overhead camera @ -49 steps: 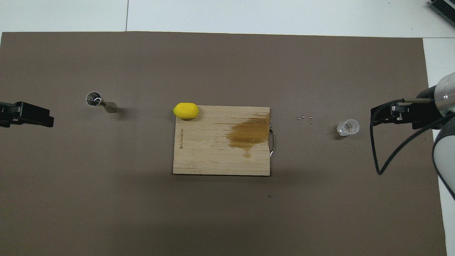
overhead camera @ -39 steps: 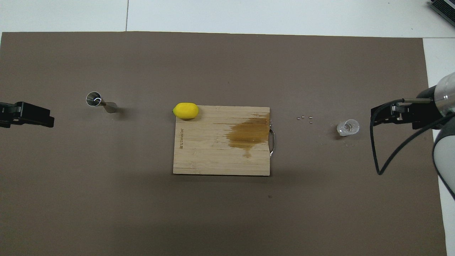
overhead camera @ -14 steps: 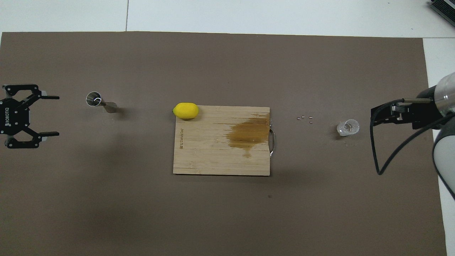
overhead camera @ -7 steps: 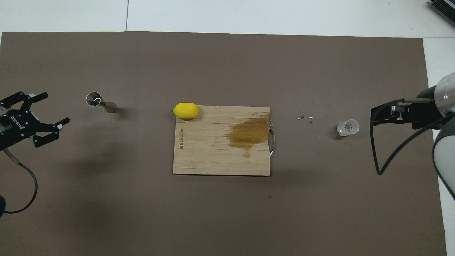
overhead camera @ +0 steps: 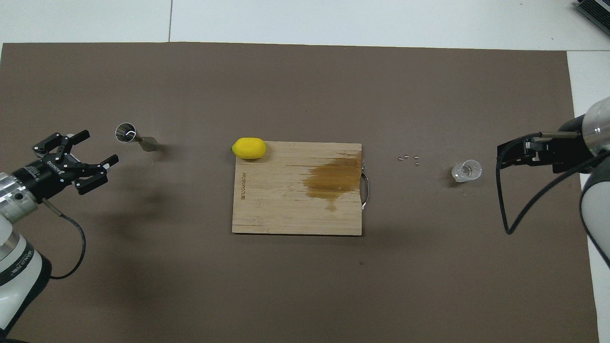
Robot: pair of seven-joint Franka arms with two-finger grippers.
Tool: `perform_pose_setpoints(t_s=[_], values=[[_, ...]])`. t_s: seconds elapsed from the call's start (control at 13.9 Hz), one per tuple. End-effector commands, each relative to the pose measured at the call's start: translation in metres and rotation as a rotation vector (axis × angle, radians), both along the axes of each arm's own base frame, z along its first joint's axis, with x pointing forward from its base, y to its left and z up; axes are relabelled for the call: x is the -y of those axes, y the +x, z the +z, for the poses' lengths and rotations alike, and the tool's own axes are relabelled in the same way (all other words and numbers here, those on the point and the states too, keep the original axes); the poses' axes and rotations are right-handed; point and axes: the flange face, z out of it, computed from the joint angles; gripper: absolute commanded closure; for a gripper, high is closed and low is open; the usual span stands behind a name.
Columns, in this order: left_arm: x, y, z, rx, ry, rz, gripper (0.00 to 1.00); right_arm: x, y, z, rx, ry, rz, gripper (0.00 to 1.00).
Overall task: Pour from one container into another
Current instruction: 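Reach the left gripper to the small metal cup and grasp it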
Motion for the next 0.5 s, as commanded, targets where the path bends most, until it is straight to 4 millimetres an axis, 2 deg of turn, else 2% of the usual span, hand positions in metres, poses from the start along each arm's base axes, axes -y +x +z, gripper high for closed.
perform_pose_setpoints(t_s=[0.0,0.22,0.29,0.43], values=[[0.019,0.006,-0.017,-0.035,-0.017,0.078,0.01,0.001,-0.008,0.001,-0.006,0.006,-0.022,0.00],[0.021,0.017,-0.019,-0.032,-0.021,0.099,0.02,0.001,-0.008,0.001,-0.006,0.006,-0.022,0.00],[0.020,0.018,-0.028,-0.046,-0.022,0.117,0.05,0.001,-0.008,0.001,-0.004,0.007,-0.022,0.00],[0.026,0.024,-0.028,-0.038,-0.035,0.132,0.08,0.001,-0.008,0.001,-0.004,0.007,-0.022,0.00]])
